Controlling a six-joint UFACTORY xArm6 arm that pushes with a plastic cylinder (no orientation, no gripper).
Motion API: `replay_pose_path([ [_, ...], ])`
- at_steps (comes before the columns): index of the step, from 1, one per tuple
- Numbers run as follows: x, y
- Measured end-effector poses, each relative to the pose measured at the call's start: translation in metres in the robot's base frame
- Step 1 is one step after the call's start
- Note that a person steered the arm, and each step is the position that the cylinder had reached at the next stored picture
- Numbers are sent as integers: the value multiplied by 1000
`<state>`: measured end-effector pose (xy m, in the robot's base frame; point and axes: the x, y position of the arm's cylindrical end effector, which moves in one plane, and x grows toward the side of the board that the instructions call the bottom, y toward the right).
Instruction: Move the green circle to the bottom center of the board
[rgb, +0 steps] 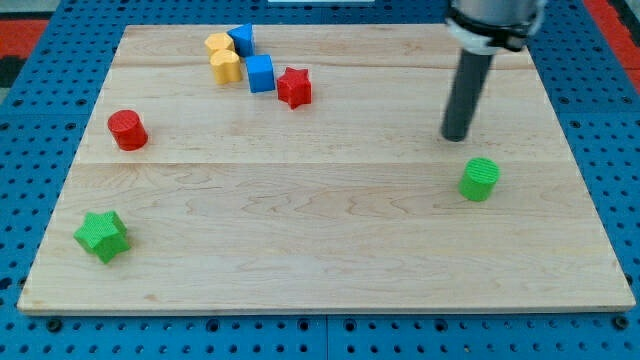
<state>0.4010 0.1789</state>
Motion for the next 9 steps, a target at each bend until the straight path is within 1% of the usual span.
replay_pose_path([
  [1, 30, 34],
  [2, 69, -6],
  [3, 84, -35],
  [5, 92, -52],
  [6, 129, -53],
  [7, 150, -89],
  [8, 152, -109],
  [9, 164, -73],
])
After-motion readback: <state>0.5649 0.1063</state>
